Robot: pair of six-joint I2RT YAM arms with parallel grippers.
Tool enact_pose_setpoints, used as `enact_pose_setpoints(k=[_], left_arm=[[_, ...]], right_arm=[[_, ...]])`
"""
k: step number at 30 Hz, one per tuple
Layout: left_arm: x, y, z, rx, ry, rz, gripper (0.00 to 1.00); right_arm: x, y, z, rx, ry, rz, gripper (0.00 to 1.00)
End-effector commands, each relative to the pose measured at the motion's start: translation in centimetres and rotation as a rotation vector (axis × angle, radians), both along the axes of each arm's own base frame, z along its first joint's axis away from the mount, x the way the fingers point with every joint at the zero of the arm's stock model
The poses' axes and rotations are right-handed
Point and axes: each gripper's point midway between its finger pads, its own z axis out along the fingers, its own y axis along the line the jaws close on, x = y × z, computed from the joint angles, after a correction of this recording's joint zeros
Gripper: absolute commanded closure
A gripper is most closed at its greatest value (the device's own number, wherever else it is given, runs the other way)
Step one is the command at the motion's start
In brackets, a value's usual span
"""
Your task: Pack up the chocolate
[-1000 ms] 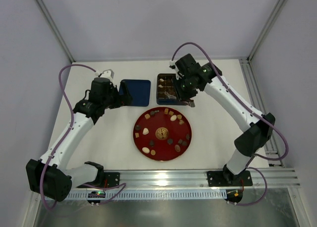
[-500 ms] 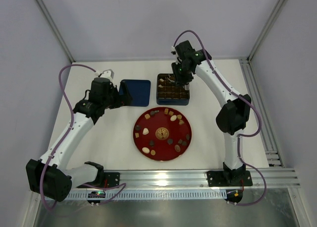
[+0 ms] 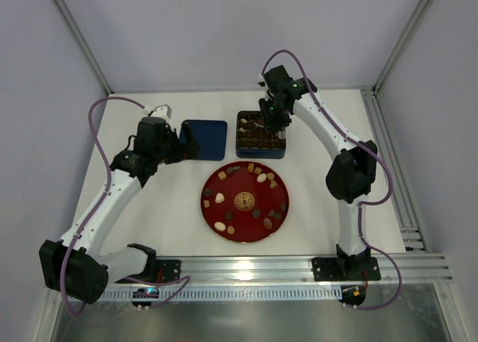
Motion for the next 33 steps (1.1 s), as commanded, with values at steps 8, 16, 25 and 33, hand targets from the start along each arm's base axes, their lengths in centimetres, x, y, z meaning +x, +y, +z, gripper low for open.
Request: enact_pose_setpoints(k=[8,16,25,33], left_arm=[[0.5,0.1,1.0,-0.005,-0.038,0.001,0.00],[0.5,0.1,0.9,-0.004,-0.037,0.001,0.00],[0.5,0.1,0.9,-0.006,-0.038,0.002,0.00],[0.5,0.1,0.9,-0.004,-0.037,0.000,0.00]], right_arm=[[0.5,0.6,2.5,0.052,-0.080,0.011,0.60],[0.6,0.7,2.8,0.055,-0.087,0.009,0.59],[0.9,0.7,4.2,0.067,-0.111,0.004,0.59],[0.4,0.1,6.5,0.093,-0.155,-0.016,0.59]])
